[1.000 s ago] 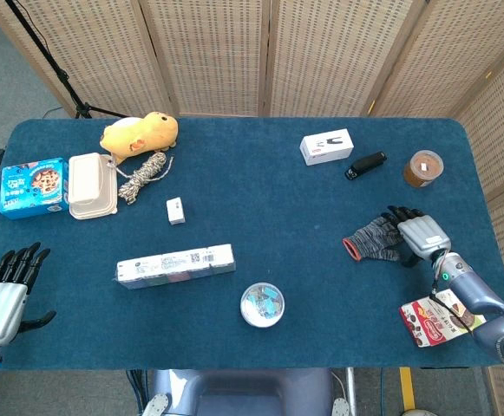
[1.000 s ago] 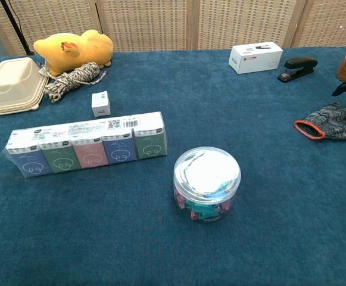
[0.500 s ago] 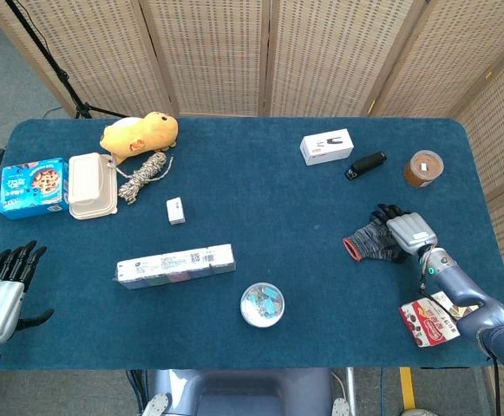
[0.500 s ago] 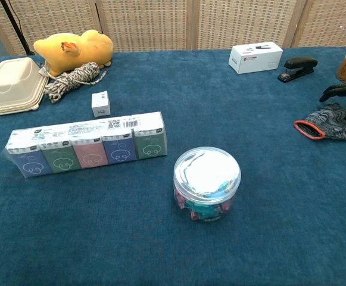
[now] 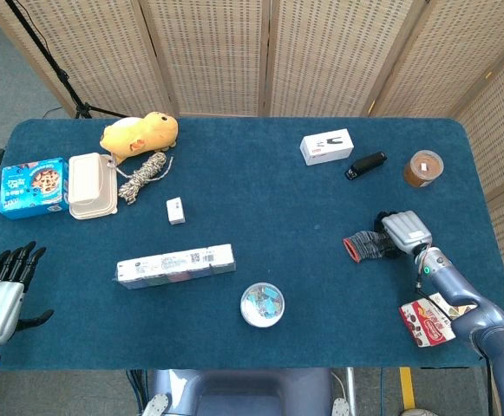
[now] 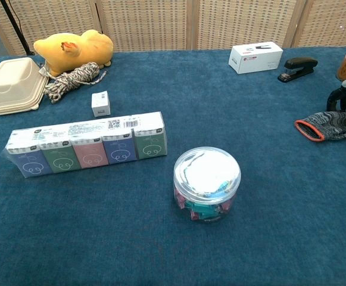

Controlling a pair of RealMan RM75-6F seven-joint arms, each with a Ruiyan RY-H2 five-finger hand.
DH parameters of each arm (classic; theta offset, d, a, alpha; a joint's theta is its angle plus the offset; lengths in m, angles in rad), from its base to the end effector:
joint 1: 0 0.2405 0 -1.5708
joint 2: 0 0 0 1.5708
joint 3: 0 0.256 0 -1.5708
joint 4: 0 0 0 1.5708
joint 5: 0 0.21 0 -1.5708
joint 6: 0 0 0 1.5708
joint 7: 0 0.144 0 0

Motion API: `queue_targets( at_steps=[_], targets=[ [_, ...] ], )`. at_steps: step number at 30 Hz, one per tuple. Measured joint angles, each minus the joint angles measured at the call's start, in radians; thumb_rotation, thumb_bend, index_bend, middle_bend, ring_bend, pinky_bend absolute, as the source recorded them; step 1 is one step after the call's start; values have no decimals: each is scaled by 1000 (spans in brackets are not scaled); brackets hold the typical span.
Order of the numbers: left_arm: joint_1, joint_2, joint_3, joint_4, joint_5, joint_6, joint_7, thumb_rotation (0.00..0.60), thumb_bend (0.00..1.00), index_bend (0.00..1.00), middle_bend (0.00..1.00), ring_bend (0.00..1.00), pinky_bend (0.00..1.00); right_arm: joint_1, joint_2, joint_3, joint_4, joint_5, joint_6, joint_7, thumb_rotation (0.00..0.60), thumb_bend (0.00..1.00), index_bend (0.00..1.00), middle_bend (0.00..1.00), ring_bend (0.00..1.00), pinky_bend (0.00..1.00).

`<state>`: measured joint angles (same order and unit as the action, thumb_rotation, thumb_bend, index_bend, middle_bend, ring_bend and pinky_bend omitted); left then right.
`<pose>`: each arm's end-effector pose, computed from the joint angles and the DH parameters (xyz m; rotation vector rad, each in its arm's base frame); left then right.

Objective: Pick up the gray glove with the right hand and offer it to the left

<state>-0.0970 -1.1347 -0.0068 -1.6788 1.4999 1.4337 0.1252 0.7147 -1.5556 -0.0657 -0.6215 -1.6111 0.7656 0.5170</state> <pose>-0.2998 0.1737 0.1353 -1.4710 -0.9309 -0.8263 -0.3292 -0.4013 0.0561 1.9066 -0.9163 0.5415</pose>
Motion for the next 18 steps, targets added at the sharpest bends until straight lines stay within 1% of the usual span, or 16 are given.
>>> queue_targets(
  at_steps=[5,9,12,18],
  targets=[
    [0,-1,2,0,1,-1,2,600,0,0,0,0,0,-5,3,-1,-7,-1,35,3,600,314,520,426,393,434],
    [-12,0,3,0,5,-21,11,600,0,0,0,0,0,-9,18,-1,-35,0,48,5,600,350,526,430,398,437],
    [-40,8,4,-3,20,-59,11,600,0,0,0,0,0,-10,41,3,-75,5,58,11,600,374,531,434,398,437],
    [-130,42,-1,-40,58,-168,-10,600,0,0,0,0,0,-7,124,22,-224,25,75,25,600,420,558,456,417,440]
  ],
)
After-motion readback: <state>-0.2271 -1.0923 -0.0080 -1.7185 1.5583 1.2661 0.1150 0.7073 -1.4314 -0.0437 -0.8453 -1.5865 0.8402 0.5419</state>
